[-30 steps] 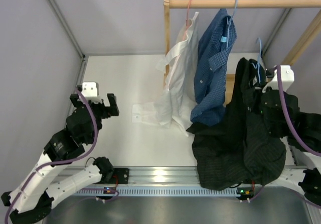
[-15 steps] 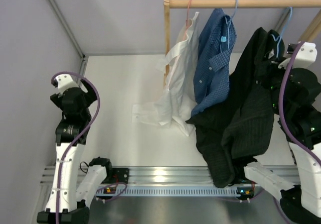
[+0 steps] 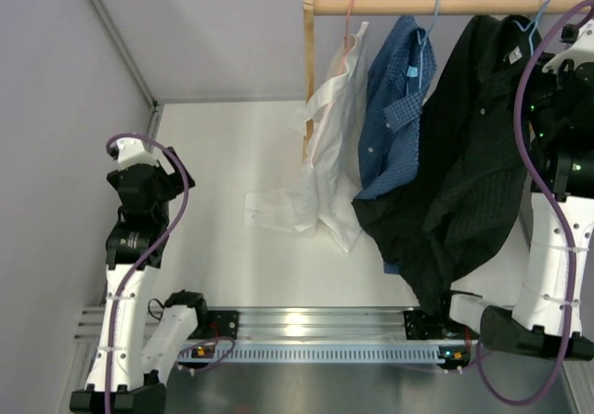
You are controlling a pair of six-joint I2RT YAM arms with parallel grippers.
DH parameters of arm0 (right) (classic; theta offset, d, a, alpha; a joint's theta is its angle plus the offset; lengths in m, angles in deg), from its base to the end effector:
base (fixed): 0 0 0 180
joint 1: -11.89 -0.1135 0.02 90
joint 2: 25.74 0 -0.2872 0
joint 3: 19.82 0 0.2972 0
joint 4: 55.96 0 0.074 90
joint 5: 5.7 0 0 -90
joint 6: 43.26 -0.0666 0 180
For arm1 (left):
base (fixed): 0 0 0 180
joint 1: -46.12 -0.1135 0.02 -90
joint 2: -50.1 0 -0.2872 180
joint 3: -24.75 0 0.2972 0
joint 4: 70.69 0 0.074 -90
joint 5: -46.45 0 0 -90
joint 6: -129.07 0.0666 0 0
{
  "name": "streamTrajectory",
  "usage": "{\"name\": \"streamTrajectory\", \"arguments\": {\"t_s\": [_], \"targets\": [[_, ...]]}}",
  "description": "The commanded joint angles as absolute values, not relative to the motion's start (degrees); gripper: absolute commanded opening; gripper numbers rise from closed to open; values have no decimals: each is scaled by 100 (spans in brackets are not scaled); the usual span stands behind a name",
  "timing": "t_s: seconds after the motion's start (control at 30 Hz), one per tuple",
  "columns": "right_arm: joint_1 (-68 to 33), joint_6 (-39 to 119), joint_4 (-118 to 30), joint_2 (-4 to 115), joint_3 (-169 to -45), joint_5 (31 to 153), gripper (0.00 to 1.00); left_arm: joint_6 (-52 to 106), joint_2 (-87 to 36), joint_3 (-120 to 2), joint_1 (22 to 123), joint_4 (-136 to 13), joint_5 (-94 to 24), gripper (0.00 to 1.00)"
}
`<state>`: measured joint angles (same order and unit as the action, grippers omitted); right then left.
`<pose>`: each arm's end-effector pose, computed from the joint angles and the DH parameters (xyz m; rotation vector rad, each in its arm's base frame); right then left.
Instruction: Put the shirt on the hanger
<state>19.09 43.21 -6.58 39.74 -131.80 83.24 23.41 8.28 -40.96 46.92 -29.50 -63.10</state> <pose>0.2437 -0.0320 0.5833 0.1658 1.6129 -0.0644 0.2086 0.0194 0.3847 -0.4697 1.7961 0.1200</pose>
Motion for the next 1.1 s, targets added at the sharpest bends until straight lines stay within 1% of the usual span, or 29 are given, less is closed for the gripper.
{"name": "streamTrajectory", "arguments": {"t_s": [0.0, 0.07, 0.23, 0.33, 0.6, 0.63, 0.67, 0.7, 0.87, 0.9, 0.97, 1.0, 1.07], "targets": [[2532, 4279, -1119, 4167, -13535, 9466, 0, 2254, 827, -4174, 4656, -3285, -5937, 98], [2700, 4462, -1056, 4255, -13369, 9599, 0, 2254, 871, -4183, 4647, -3285, -5937, 98], [2736, 5105, -652, 4387, -13123, 9327, 0, 2316, 827, -4209, 4691, -3285, -5831, 98], [2859, 5140, -617, 4282, -12868, 9309, 0, 2325, 739, -4280, 4726, -3276, -5727, 98], [2982, 5114, -379, 4124, -12929, 9512, 1, 2316, 774, -4420, 4788, -3171, -5743, 98], [2982, 5105, -388, 4045, -12877, 9442, 18, 2316, 791, -4420, 4788, -3162, -5752, 98], [2973, 5105, -388, 4001, -12859, 9363, 84, 2299, 826, -4429, 4788, -3110, -5778, 98], [2973, 5114, -388, 3957, -12841, 9301, 99, 2272, 844, -4481, 4788, -3066, -5796, 98], [2859, 4957, -292, 3518, -12858, 8748, 99, 2088, 932, -4920, 4797, -2539, -6077, 98], [2842, 4886, -135, 3404, -12832, 8547, 100, 2061, 941, -5052, 4805, -2173, -6060, 98], [2710, 4719, 42, 2860, -12622, 8300, 99, 2096, 976, -5535, 4805, -1758, -5981, 98], [2631, 4527, 86, 2258, -12151, 8177, 99, 2174, 1089, -5650, 4805, -1477, -5789, 98], [2341, 4351, 69, 1604, -11604, 8219, 100, 2315, 1239, -5888, 4814, -1247, -5586, 98]]}}
